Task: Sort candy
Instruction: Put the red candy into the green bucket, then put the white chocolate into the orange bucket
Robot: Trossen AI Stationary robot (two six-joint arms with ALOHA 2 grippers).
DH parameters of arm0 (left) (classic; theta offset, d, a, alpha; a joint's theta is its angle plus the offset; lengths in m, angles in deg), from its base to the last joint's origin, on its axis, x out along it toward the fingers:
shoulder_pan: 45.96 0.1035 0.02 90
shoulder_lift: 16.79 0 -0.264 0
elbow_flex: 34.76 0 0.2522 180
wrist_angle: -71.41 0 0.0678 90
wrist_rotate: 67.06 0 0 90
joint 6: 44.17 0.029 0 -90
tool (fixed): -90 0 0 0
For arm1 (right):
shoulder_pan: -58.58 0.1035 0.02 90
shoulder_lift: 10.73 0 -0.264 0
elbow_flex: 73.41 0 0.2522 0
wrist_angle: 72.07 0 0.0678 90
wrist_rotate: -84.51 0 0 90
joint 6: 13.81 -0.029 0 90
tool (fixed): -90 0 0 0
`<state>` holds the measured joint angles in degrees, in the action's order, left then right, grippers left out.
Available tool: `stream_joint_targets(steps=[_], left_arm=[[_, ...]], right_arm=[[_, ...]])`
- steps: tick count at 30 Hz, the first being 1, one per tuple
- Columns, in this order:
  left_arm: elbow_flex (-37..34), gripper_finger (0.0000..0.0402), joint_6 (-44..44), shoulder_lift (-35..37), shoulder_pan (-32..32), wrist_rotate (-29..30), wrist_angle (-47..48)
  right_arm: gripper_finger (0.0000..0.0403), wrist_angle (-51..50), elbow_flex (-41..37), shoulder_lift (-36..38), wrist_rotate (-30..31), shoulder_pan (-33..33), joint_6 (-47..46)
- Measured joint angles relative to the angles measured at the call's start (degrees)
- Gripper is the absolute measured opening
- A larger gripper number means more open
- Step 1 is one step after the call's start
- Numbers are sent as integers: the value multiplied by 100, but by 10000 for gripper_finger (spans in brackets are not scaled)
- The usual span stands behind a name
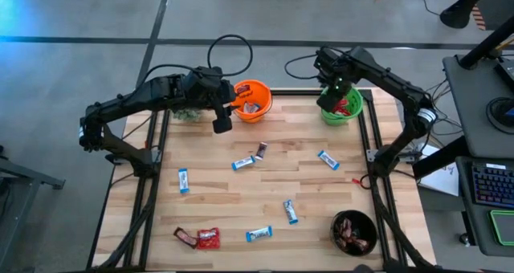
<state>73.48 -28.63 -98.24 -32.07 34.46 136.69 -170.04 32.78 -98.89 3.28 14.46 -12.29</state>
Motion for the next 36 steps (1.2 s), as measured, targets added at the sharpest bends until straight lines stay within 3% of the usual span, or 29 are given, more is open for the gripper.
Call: stream_joint_targets(steps=[6,9,17,29,36], left_arm=[[0,148,14,0,0,1,2],[0,148,25,0,0,1,2],[0,148,5,0,0,1,4],[0,148,-28,-2,0,8,-778],[0,148,-115,-1,0,0,-289]], right_arm=[[90,-200,0,-44,856,-14,-162],[99,-358,0,-42,892,-17,-277],[96,-551,0,-34,87,-14,-301],[97,-500,0,216,-135,37,-287],[91,-224,0,432,-1724,96,-139]])
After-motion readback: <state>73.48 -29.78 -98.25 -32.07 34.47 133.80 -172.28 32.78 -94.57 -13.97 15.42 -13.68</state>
